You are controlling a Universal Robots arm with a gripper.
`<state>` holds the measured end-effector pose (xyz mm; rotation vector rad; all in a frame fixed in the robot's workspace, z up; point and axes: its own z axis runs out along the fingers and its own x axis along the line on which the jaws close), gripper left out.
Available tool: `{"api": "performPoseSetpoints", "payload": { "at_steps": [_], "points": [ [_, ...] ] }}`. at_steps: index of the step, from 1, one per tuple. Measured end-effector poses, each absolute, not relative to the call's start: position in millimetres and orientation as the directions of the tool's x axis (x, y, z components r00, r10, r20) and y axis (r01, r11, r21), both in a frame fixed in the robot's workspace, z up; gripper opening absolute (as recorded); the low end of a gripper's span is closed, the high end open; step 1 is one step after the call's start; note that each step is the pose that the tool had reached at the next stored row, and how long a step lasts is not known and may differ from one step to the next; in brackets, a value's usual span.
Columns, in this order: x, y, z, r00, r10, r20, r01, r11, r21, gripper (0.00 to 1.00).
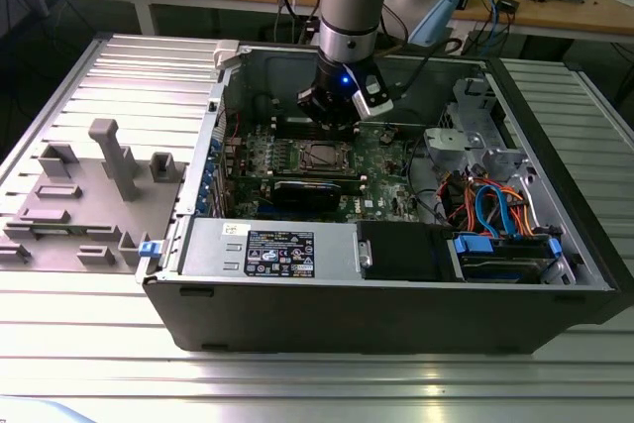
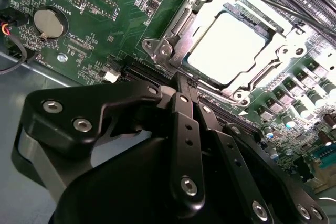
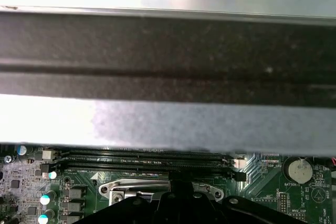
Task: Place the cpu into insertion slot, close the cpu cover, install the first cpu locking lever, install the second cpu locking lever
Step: 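Install the second cpu locking lever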
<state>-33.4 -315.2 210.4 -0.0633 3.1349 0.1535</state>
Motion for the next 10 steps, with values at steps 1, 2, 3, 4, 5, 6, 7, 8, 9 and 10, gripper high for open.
{"api": "performPoseSetpoints", "payload": {
  "at_steps": [1, 2, 3, 4, 5, 6, 7, 8, 9, 10],
  "points": [
    [-33.4, -315.3, 210.4, -0.999, -0.04, -0.004, -0.04, 0.994, 0.098, 0.11],
    [-33.4, -315.4, 210.4, -0.999, -0.04, -0.004, -0.04, 0.994, 0.098, 0.11],
    [-33.4, -315.6, 210.4, -0.999, -0.04, -0.004, -0.04, 0.994, 0.098, 0.11],
    [-33.4, -316.2, 210.5, -0.999, -0.04, -0.004, -0.041, 0.994, 0.097, 0.11],
    [-33.4, -316.7, 210.4, -0.999, -0.04, -0.004, -0.041, 0.994, 0.098, 0.11],
    [-33.4, -317.2, 210.4, -0.999, -0.04, -0.004, -0.04, 0.994, 0.098, 0.11],
    [-33.5, -317.4, 210.4, -0.999, -0.04, -0.004, -0.04, 0.994, 0.098, 0.11],
    [-33.5, -317.5, 210.8, -0.999, -0.04, -0.004, -0.04, 0.994, 0.097, 0.11],
    [-33.4, -317.6, 211.8, -0.999, -0.04, -0.004, -0.04, 0.994, 0.097, 0.11],
    [-33.4, -317.6, 213.4, -0.999, -0.04, -0.004, -0.04, 0.994, 0.098, 0.11]
  ]
}}
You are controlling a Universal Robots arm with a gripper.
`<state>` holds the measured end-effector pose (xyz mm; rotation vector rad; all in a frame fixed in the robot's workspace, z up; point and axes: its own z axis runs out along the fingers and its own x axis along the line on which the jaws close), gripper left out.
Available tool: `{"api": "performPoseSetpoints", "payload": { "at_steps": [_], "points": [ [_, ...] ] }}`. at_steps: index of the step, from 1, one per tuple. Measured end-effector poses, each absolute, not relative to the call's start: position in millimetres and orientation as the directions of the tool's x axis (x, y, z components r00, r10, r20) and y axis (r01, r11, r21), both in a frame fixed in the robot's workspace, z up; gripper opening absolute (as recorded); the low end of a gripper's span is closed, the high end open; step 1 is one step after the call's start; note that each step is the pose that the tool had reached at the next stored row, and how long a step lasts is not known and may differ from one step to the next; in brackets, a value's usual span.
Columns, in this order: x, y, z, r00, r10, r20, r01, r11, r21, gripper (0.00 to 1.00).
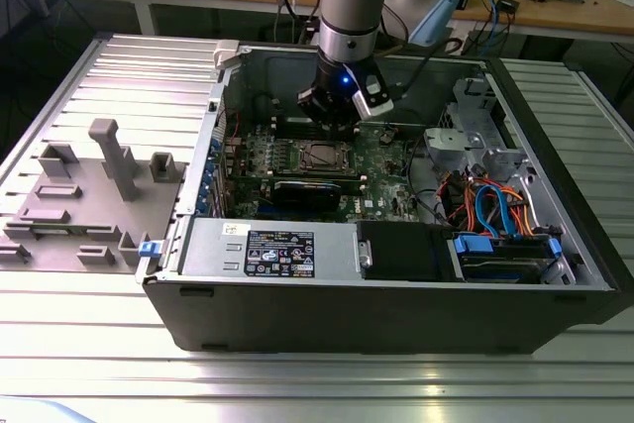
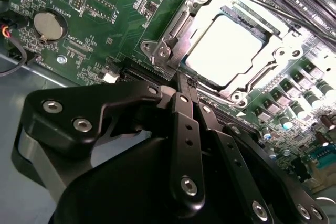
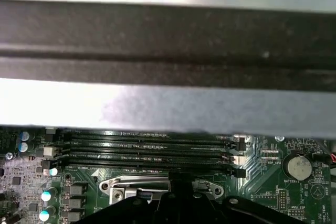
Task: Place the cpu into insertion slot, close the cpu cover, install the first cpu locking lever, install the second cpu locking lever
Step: 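Install the second cpu locking lever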
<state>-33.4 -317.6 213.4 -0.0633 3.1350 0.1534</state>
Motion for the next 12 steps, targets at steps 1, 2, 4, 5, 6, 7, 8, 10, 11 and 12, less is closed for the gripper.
{"api": "performPoseSetpoints", "payload": {
  "at_steps": [1, 2, 4, 5, 6, 7, 8, 10, 11, 12],
  "points": [
    [-33.4, -317.6, 215.1, -0.999, -0.04, -0.004, -0.04, 0.994, 0.098, 0.11],
    [-33.4, -317.6, 216.5, -0.999, -0.04, -0.004, -0.04, 0.994, 0.098, 0.11],
    [-33.4, -317.7, 219.2, -0.999, -0.04, -0.004, -0.041, 0.994, 0.098, 0.11],
    [-33.4, -318.6, 219.3, -0.999, -0.04, -0.004, -0.041, 0.994, 0.098, 0.11],
    [-33.4, -320.3, 219.3, -0.999, -0.04, -0.004, -0.04, 0.994, 0.098, 0.11],
    [-33.4, -321.6, 219.3, -0.999, -0.04, -0.004, -0.04, 0.994, 0.098, 0.11],
    [-33.4, -323.4, 219.3, -0.999, -0.04, -0.004, -0.04, 0.994, 0.098, 0.11],
    [-33.4, -323.8, 219.2, -0.999, -0.04, -0.004, -0.04, 0.994, 0.098, 0.11],
    [-33.4, -323.9, 219.2, -0.999, -0.04, -0.004, -0.04, 0.994, 0.098, 0.11],
    [-33.4, -324.3, 219.3, -0.999, -0.04, -0.004, -0.04, 0.994, 0.098, 0.11]
  ]
}}
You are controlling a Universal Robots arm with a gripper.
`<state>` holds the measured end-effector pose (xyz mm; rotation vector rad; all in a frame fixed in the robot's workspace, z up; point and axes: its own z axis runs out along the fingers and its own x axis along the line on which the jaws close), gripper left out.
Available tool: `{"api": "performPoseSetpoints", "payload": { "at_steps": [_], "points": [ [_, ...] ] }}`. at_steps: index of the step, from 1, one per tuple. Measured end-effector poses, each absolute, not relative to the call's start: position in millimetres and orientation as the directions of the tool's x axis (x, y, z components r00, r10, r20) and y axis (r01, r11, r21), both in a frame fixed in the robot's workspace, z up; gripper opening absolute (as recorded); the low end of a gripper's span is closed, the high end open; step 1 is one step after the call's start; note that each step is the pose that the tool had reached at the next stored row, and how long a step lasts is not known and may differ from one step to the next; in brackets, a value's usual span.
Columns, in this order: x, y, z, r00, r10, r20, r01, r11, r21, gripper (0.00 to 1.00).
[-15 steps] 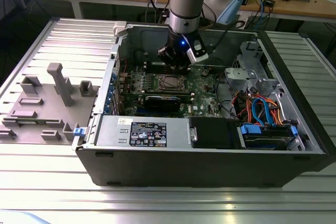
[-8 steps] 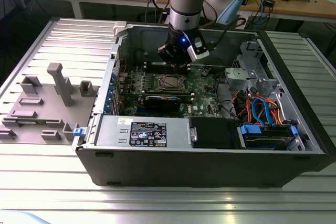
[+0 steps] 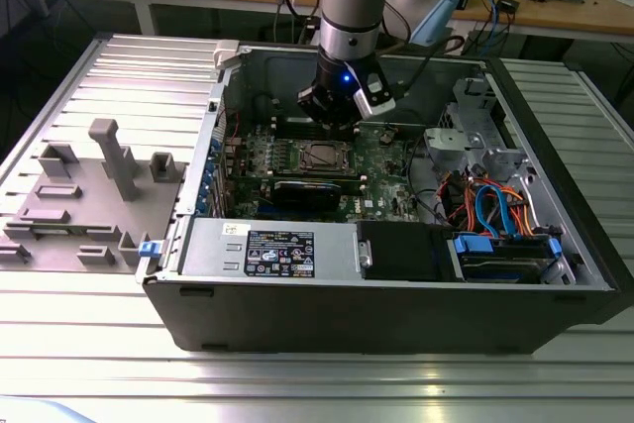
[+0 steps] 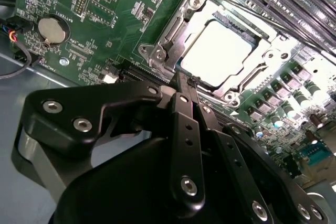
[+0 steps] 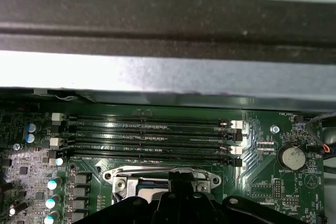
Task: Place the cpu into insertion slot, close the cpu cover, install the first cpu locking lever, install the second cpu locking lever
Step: 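Install the second cpu locking lever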
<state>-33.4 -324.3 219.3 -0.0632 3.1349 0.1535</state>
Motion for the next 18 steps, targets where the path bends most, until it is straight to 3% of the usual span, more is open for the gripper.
{"api": "performPoseSetpoints", "payload": {
  "at_steps": [18],
  "points": [
    [-33.4, -328.4, 219.2, -0.999, -0.04, -0.004, -0.04, 0.994, 0.098, 0.11]
  ]
}}
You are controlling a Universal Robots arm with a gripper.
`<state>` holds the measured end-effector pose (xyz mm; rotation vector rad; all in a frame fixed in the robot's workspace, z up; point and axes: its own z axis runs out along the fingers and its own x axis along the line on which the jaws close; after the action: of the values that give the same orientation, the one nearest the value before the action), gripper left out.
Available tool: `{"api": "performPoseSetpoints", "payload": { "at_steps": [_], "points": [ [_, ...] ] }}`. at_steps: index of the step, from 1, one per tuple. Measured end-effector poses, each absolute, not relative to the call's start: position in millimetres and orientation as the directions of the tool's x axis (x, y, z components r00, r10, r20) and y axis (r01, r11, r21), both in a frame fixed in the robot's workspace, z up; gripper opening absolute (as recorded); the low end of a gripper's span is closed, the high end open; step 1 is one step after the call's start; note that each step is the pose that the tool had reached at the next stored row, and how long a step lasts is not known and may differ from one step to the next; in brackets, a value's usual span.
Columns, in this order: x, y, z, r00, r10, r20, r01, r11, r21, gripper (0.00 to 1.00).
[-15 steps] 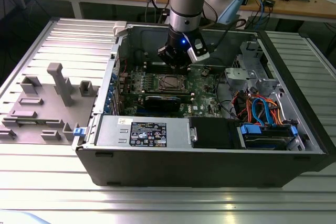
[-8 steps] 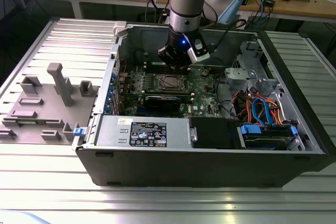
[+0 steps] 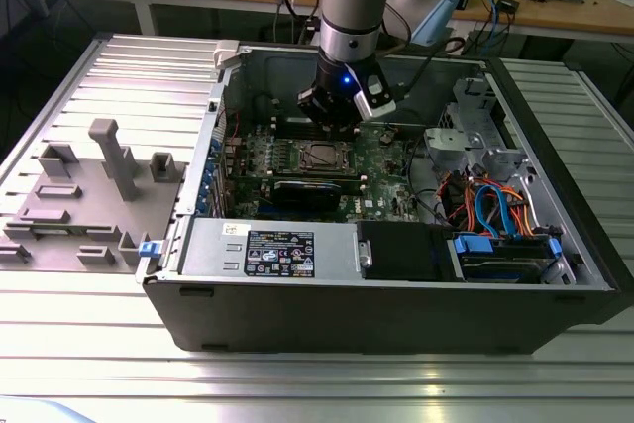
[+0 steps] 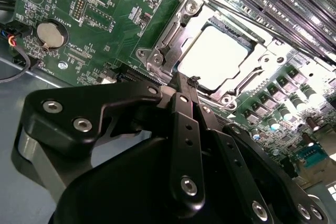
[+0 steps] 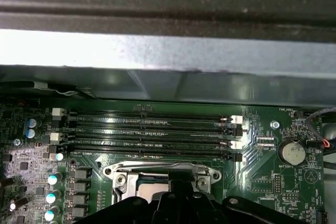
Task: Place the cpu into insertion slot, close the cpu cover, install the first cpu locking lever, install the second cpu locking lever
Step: 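Install the second cpu locking lever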
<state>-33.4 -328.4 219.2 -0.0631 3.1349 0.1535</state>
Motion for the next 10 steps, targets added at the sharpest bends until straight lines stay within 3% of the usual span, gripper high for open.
{"api": "performPoseSetpoints", "payload": {
  "at_steps": [10],
  "points": [
    [-33.4, -328.5, 233.4, -0.999, -0.04, -0.005, -0.041, 0.994, 0.098, 0.11]
  ]
}}
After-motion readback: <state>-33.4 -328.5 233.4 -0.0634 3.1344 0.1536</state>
